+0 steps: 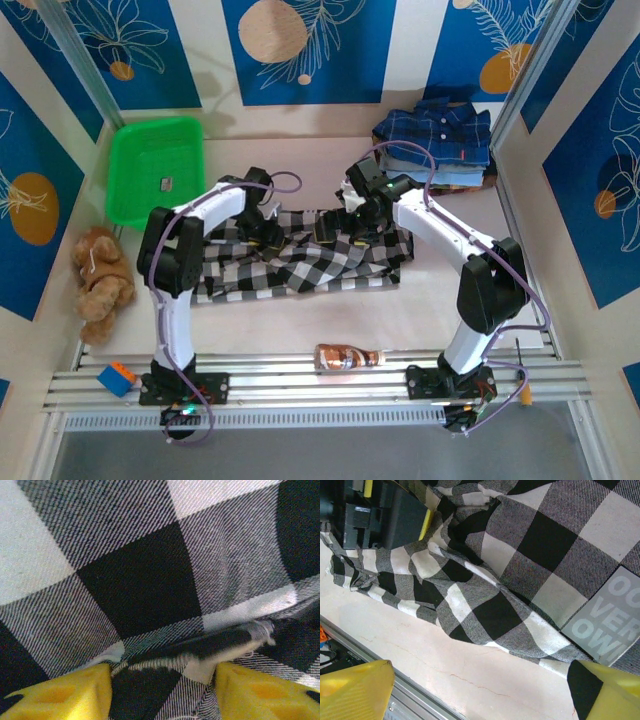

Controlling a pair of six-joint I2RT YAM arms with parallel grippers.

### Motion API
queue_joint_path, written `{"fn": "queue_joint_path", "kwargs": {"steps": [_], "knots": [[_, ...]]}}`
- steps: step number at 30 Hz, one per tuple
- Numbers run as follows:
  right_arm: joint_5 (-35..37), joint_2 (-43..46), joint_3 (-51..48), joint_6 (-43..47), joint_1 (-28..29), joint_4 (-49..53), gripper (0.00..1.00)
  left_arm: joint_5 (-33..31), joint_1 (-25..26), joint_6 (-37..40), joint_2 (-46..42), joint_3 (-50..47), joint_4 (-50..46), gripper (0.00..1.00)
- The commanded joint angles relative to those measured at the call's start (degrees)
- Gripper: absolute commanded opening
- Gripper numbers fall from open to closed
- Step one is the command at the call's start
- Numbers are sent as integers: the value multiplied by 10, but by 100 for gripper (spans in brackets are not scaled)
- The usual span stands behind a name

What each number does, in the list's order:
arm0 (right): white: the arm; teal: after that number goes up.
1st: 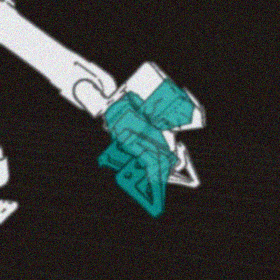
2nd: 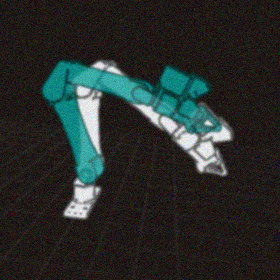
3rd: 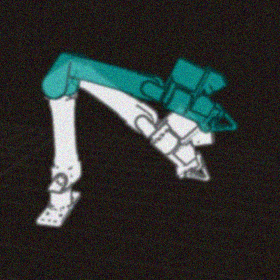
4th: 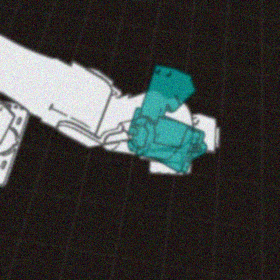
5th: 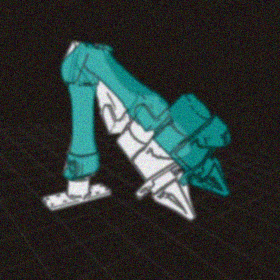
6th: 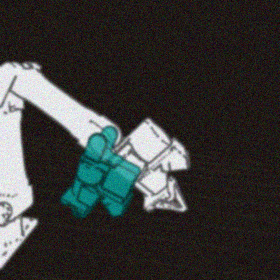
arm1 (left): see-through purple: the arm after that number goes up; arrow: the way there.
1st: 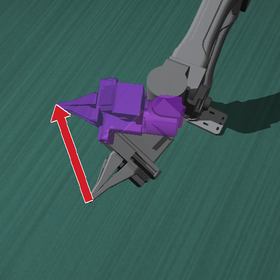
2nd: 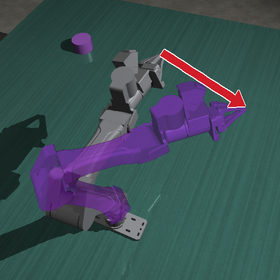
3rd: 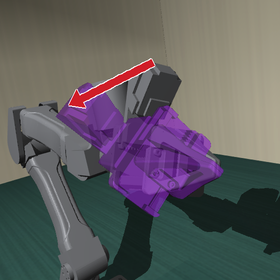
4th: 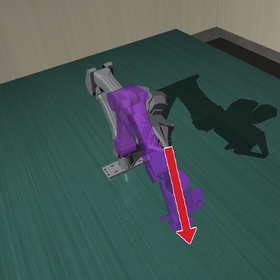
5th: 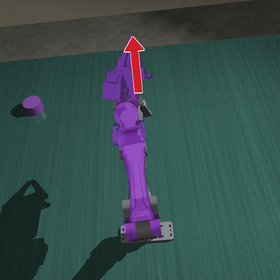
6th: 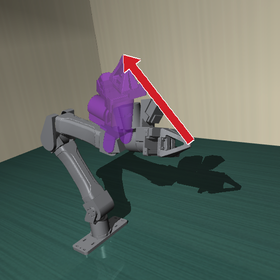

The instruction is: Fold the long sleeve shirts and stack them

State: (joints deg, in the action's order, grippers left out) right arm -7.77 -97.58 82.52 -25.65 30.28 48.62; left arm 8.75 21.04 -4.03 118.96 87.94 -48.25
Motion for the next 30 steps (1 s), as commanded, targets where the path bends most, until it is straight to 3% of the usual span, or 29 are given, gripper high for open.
{"fn": "queue_joint_path", "kwargs": {"steps": [1,5,8,12,14,16,20,23,30], "knots": [[-12,20,9,0,-4,5,91,13,11,7,3,13,6,48],[-9,18,9,-4,-4,2,90,23,11,-1,-11,14,4,21],[-8,13,11,-5,-4,0,90,26,11,-8,-30,8,5,11],[-10,1,18,-3,-4,-1,90,37,10,-19,-48,3,6,9],[-12,-4,22,-3,-4,-1,90,38,11,-22,-52,0,6,12],[-13,-7,25,-2,-4,-2,90,31,10,-21,-51,-3,0,22],[-14,-11,26,-1,-4,-3,89,17,7,-24,-57,-12,2,28],[-16,-13,26,0,-3,-1,89,23,7,-25,-59,-8,2,43],[-16,-13,23,0,-4,-2,89,30,7,-41,-59,-10,14,49]]}}
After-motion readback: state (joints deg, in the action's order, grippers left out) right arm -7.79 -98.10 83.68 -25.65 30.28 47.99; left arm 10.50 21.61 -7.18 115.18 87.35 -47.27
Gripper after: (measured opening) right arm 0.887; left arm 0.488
